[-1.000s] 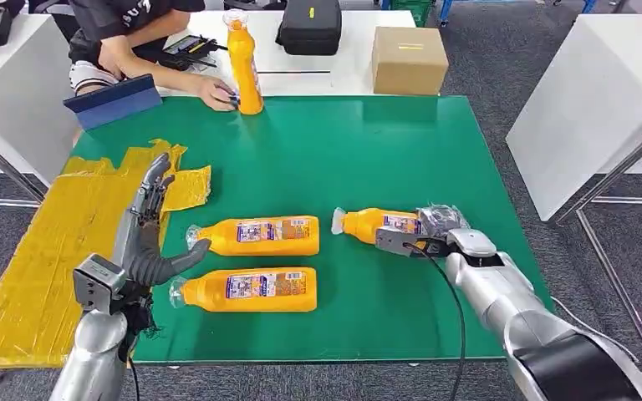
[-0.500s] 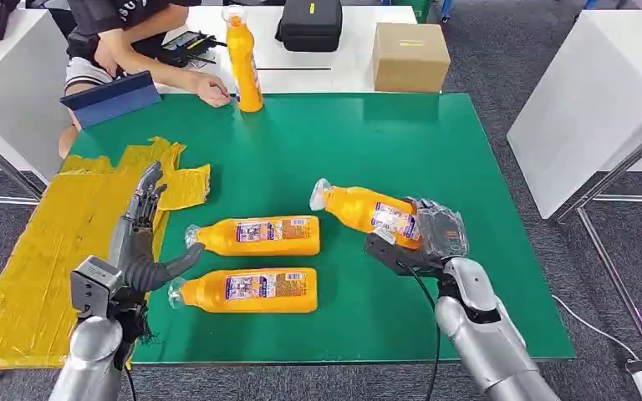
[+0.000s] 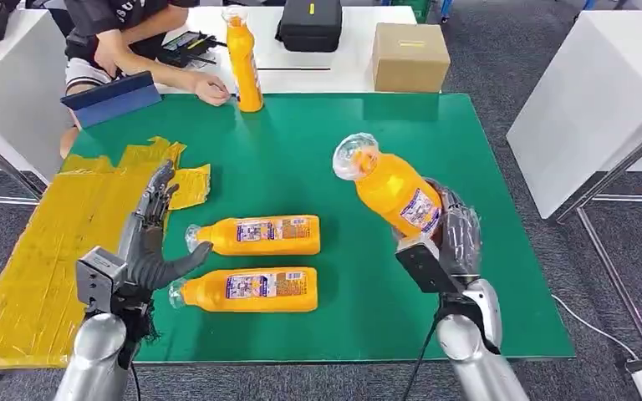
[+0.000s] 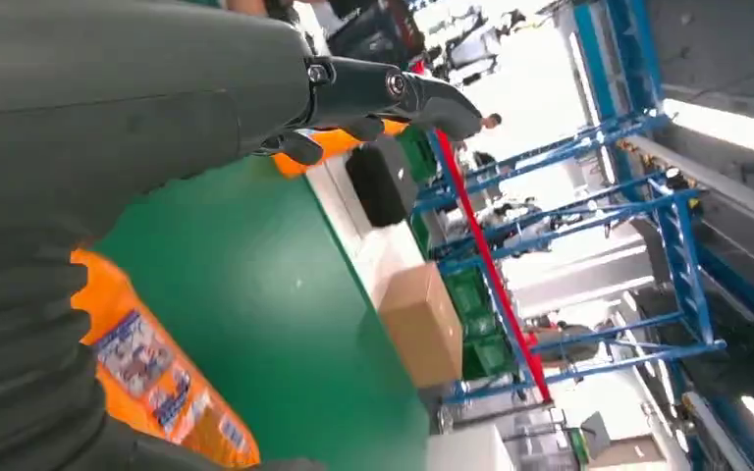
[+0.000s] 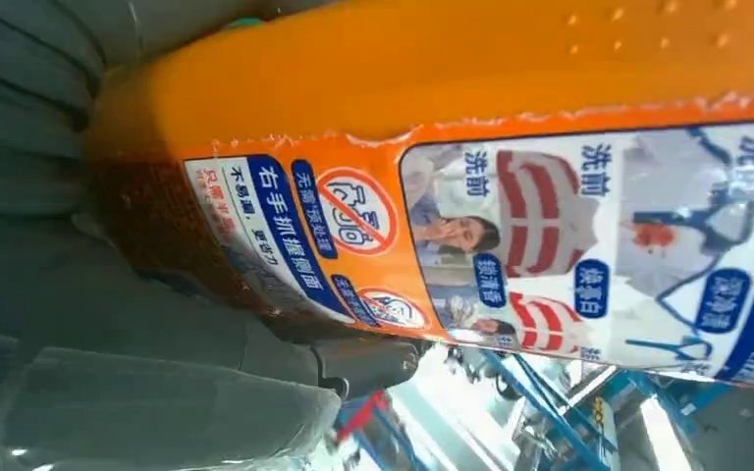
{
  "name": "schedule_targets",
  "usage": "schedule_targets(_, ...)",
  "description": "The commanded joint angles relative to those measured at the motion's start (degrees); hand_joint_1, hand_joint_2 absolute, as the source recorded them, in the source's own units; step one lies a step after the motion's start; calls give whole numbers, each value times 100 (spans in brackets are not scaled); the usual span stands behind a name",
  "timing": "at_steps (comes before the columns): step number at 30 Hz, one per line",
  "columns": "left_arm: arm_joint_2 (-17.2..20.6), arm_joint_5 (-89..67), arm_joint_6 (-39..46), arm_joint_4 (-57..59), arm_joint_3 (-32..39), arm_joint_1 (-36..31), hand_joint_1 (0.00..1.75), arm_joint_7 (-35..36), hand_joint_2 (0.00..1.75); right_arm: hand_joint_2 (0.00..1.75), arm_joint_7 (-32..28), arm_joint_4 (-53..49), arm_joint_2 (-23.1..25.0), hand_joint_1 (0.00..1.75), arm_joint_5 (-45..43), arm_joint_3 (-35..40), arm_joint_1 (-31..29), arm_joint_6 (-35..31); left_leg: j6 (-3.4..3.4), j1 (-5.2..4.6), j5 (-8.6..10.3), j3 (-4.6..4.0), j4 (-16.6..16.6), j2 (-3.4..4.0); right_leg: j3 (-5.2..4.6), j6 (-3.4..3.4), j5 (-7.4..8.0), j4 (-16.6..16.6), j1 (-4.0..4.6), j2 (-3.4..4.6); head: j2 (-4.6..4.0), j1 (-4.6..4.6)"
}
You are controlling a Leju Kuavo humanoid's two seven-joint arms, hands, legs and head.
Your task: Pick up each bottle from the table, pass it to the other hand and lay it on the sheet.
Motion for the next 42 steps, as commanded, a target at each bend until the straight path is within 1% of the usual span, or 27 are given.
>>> schedule_targets(1, 121, 129, -74, 92, -272, -159, 0, 145, 175, 175, -196, 596, 356, 175, -329, -39, -362, 13, -15, 3, -4, 12, 0, 6, 11, -5, -2, -1, 2, 2, 0, 0)
schedule_targets(4, 137, 140, -69, 90, -278, -158, 0, 152, 175, 175, -194, 570, 331, 175, -333, -29, -350, 7, -18, 2, -7, 16, 0, 6, 14, -6, -5, 0, 1, 3, 0, 2)
schedule_targets(5, 158, 206, -122, 106, -325, -184, 0, 191, 175, 175, -276, 548, 398, 175, -617, -59, -347, 96, -15, 4, -5, 9, 0, 7, 8, -5, -2, -2, 3, 5, 0, 0)
schedule_targets(6, 181, 259, -167, 171, -469, -310, 0, 300, 175, 175, -452, 742, 559, 175, -819, -23, -447, 102, -13, 2, -4, 9, 0, 6, 8, -4, -2, -1, 2, 4, 0, 2)
schedule_targets(8, 264, 409, -176, 344, -739, -602, 0, 457, 175, 175, -901, 1081, 698, 175, -1121, 141, -654, -6, -17, 3, -6, 12, 3, 7, 11, -6, -5, 4, 2, 3, 0, 2)
schedule_targets(9, 307, 528, -183, 422, -907, -738, 0, 535, 175, 175, -1141, 1358, 750, 175, -1251, 296, -821, -113, -13, 3, -2, 4, 3, 5, 3, -5, 0, 3, 3, 3, 0, 2)
schedule_targets(12, 348, 825, -305, 650, -1368, -1001, 0, 681, 175, 175, -1447, 2056, 871, 175, -1622, 543, -1184, -174, -22, 5, -5, 18, 4, 16, 15, -8, -1, 4, 4, 11, 0, 2)
schedule_targets(14, 330, 911, -286, 785, -1655, -1153, 0, 707, 175, 175, -1893, 2463, 956, 175, -1991, 629, -1407, -236, -13, 6, 1, 13, -1, 12, 12, -5, 4, -3, 5, 9, 0, 2)
schedule_targets(15, 329, 961, -282, 814, -1786, -1228, 0, 717, 175, 175, -2096, 2629, 996, 175, -2106, 712, -1517, -239, -22, 5, -2, 26, -1, 15, 22, -8, 2, -2, 4, 10, 0, 2)
schedule_targets(17, 279, 1016, -260, 820, -1901, -1335, 0, 764, 175, 175, -2212, 2819, 1084, 175, -2172, 795, -1650, -276, -17, 1, 7, 11, -1, 5, 6, -4, 2, 1, 0, 2, 0, 2)
schedule_targets(21, 185, 1058, -271, 980, -2230, -1643, 0, 844, 175, 175, -2507, 3326, 1295, 175, -2256, 994, -1947, -362, -29, 7, 1, 20, 4, 15, 17, -7, -2, 4, 5, 12, 0, 2)
schedule_targets(23, 113, 1059, -265, 1074, -2366, -1759, 0, 833, 175, 175, -2550, 3501, 1364, 175, -2272, 1084, -2106, -396, -21, 3, 7, 10, 2, 4, 9, -5, -1, 5, 1, 2, 0, 0)
schedule_targets(26, 113, 1059, -265, 1074, -2366, -1759, 0, 833, 175, 175, -2550, 3501, 1364, 175, -2272, 1084, -2106, -396, -22, 2, 7, 11, 1, 3, 11, -4, -1, 4, 1, 1, 0, 0)
schedule_targets(27, 112, 1096, -296, 1108, -2447, -1817, 0, 837, 175, 175, -2550, 3557, 1340, 175, -2204, 1203, -2174, -463, -20, 3, 8, 10, 0, 2, 10, -4, 0, 2, 1, 0, 0, 2)
schedule_targets(30, 52, 1135, -318, 1162, -2545, -1925, 0, 856, 175, 175, -2550, 3725, 1385, 175, -2186, 1323, -2345, -476, -29, 5, 2, 19, 6, 2, 20, -6, -5, 6, 4, -2, 0, 2)
schedule_targets(32, -3, 1202, -351, 1263, -2615, -2015, 0, 861, 175, 175, -2550, 3979, 1457, 175, -2126, 1449, -2530, -516, -22, 2, 7, 5, 6, 2, 6, -4, -1, 7, 1, 1, 0, 2)
schedule_targets(37, -108, 1333, -344, 1468, -2700, -2130, 0, 820, 175, 175, -2550, 4456, 1686, 175, -2109, 1611, -2841, -516, -23, 3, 7, 6, 5, 3, 7, -5, -1, 7, 2, 0, 0, 2)
schedule_targets(42, -112, 1378, -328, 1508, -2693, -2143, 0, 793, 175, 175, -2550, 4599, 1794, 175, -2096, 1692, -2914, -483, -25, 3, 4, 15, 2, 6, 14, -5, -4, 6, 1, 4, 0, 4)
